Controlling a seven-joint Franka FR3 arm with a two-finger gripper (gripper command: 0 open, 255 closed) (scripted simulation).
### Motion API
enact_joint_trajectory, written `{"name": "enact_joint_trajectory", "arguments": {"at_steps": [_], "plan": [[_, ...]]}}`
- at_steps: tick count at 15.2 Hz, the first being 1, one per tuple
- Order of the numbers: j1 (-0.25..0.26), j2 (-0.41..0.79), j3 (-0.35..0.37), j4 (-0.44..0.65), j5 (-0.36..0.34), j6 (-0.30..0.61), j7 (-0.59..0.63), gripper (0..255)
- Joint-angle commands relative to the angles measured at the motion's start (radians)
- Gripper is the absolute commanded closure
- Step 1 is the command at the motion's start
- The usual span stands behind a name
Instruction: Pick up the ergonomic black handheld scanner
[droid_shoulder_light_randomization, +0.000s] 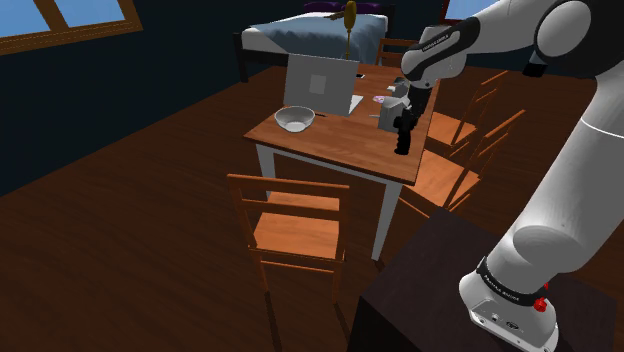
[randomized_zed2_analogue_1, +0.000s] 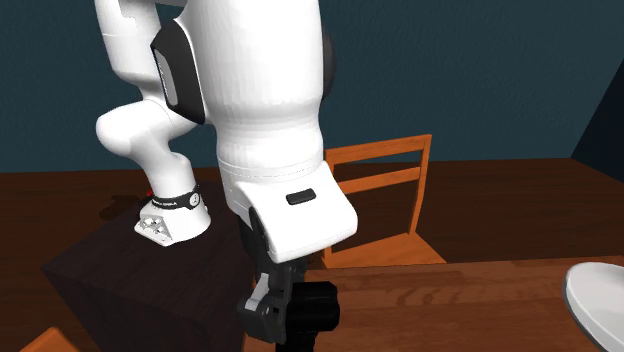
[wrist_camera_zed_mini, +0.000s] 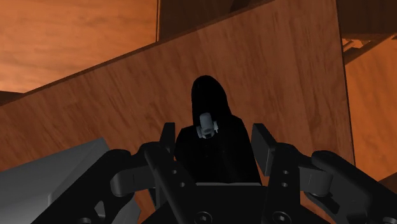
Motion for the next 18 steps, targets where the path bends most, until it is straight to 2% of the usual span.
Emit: {"name": "enact_joint_trajectory", "arguments": {"at_steps": [1, 5, 18], "plan": [[0.000, 0.001, 0.000, -0.001, 0.000, 0.000, 0.000, 255], [0.000, 0.002, 0.000, 0.001, 0.001, -0.001, 0.000, 255], [0.007, -0.065, 0.001, 0.109, -0.041, -0.168, 0.030, 255]]}}
